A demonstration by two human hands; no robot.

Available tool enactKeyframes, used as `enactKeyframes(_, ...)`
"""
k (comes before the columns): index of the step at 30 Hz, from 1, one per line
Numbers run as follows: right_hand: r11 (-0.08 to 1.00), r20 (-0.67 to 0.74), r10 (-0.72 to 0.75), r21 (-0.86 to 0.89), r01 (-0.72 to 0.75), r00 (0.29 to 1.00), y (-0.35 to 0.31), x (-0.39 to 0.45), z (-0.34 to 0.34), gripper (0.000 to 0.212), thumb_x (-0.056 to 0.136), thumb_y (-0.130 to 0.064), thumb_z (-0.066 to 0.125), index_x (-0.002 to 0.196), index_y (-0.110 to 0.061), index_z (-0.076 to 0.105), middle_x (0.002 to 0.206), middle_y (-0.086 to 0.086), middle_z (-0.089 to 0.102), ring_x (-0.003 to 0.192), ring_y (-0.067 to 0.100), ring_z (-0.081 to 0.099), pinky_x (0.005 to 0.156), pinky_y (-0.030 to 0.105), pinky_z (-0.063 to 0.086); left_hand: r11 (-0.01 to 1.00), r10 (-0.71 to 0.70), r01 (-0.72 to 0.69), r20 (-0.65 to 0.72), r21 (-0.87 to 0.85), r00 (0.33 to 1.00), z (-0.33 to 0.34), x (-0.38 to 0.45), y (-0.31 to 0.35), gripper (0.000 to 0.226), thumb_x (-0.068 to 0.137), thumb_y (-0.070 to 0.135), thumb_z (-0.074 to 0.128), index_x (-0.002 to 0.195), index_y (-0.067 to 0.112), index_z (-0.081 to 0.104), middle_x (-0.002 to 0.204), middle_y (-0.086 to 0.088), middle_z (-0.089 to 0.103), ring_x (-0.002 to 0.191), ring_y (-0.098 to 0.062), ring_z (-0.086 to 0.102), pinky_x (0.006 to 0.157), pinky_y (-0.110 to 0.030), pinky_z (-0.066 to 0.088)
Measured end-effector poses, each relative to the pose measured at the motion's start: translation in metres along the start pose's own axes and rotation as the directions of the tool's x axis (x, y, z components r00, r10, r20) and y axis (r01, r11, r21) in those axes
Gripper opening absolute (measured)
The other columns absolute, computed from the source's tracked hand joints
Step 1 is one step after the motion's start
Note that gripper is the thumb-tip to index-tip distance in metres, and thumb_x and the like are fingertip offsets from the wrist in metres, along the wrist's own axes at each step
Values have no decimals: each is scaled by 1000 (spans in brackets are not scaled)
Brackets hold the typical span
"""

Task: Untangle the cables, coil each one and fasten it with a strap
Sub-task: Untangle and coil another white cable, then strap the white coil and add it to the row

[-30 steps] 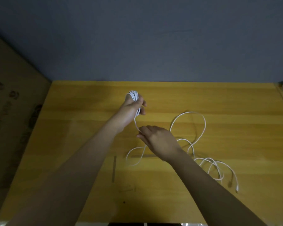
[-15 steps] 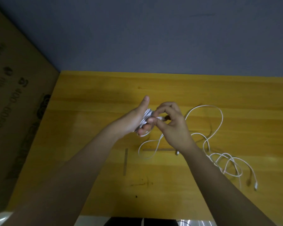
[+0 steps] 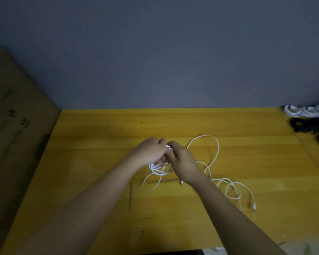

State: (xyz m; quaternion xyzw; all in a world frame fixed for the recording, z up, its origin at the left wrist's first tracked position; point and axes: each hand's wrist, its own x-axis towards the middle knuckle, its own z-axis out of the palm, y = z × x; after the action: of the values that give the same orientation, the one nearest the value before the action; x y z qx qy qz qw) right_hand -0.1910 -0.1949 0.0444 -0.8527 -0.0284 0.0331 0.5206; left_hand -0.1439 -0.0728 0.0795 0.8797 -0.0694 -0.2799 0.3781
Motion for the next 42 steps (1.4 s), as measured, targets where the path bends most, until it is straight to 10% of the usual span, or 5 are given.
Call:
enactKeyframes(5,997,-150,60,-39,-66,987,2,-2,-34,38,100,-33,47,83,0,56,70,9,58,68,26,50,60,32,32,973,80,26,-442,228,894,19,1,33,48,103,40,26,93,10,62,101,-16,68,101,-35,61,74,-35,40)
enactKeyframes(18,930,-373,312,308,-201,874,131,-29,-233,35,99,-31,49,91,-4,68,72,12,68,64,14,60,61,29,45,951,272,-305,-338,-47,901,201,87,176,21,100,26,45,104,6,51,84,-2,57,87,-29,60,65,-30,33)
enactKeyframes(29,955,-340,216,-122,-271,915,210,-85,-369,35,104,-26,33,123,-13,59,103,4,65,91,19,59,73,30,44,917,398,-375,-256,138,881,320,131,280,28,102,31,37,102,5,48,88,-15,63,83,-37,58,65,-38,35)
enactKeyframes(34,879,-376,462,319,-355,803,206,-101,-384,39,104,-36,26,123,-16,54,103,-7,60,89,5,59,72,17,48,889,454,-431,-189,152,871,348,132,302,31,101,34,33,104,6,46,88,-13,64,76,-36,59,62,-41,42)
enactKeyframes(42,876,-610,477,274,-397,632,239,-130,-428,54,99,-47,25,116,-12,62,99,-2,68,73,11,65,61,33,56,881,467,-457,-80,120,881,414,136,350,23,103,36,30,97,17,41,76,2,55,63,-27,58,52,-35,36)
